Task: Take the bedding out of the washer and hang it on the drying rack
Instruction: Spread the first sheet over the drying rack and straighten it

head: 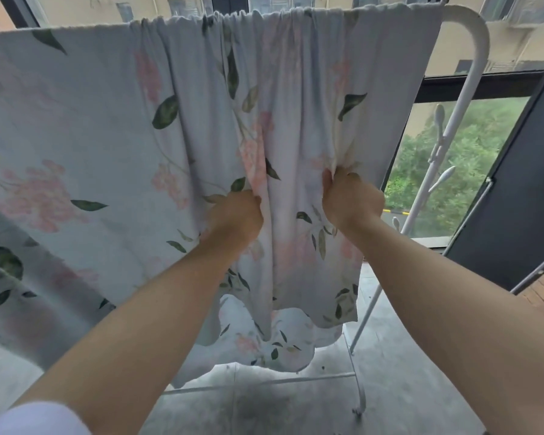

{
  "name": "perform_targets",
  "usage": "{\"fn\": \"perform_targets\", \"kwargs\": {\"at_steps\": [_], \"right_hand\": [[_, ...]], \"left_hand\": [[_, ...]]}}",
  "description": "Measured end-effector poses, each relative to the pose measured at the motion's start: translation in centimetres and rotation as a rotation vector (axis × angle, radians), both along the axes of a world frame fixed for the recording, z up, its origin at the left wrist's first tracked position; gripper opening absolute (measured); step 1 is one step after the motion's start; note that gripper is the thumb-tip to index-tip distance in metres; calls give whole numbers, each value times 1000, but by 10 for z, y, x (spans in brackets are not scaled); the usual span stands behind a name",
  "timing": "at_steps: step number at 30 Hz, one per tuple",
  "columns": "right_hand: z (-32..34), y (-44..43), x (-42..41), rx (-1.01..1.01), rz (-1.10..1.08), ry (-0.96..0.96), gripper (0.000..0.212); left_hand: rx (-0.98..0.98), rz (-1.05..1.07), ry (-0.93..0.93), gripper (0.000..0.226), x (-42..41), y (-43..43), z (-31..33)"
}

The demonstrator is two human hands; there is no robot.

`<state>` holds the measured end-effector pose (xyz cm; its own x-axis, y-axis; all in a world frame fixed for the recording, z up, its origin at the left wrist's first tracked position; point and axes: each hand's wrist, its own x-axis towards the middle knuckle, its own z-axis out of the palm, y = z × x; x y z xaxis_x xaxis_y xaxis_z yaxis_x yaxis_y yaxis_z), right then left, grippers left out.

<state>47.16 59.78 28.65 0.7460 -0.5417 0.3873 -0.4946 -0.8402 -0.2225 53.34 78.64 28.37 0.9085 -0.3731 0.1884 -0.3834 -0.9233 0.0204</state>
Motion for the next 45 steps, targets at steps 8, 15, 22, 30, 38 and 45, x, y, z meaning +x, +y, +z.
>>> {"fn": "perform_targets", "kwargs": {"at_steps": [8,15,22,30,38,45], "right_hand": [[-56,-9,-11,-19,-6,68,53],[-143,-20,-11,112,-78,225,37],[-217,-26,-31,228,-158,467,30],[-249,-34,-57,236,-206,768,38],[-198,13,-67,199,24,900,38],[-129,101,-36,105,472,758,44]], "left_hand": [[-87,40,-52,30,25,18,-47],[-26,81,61,37,42,27,-124],[69,110,207,28,34,31,-211],[163,158,424,31,6,18,-287],[56,15,533,31,-24,29,-269],[95,289,541,20,-54,147,-205]]}}
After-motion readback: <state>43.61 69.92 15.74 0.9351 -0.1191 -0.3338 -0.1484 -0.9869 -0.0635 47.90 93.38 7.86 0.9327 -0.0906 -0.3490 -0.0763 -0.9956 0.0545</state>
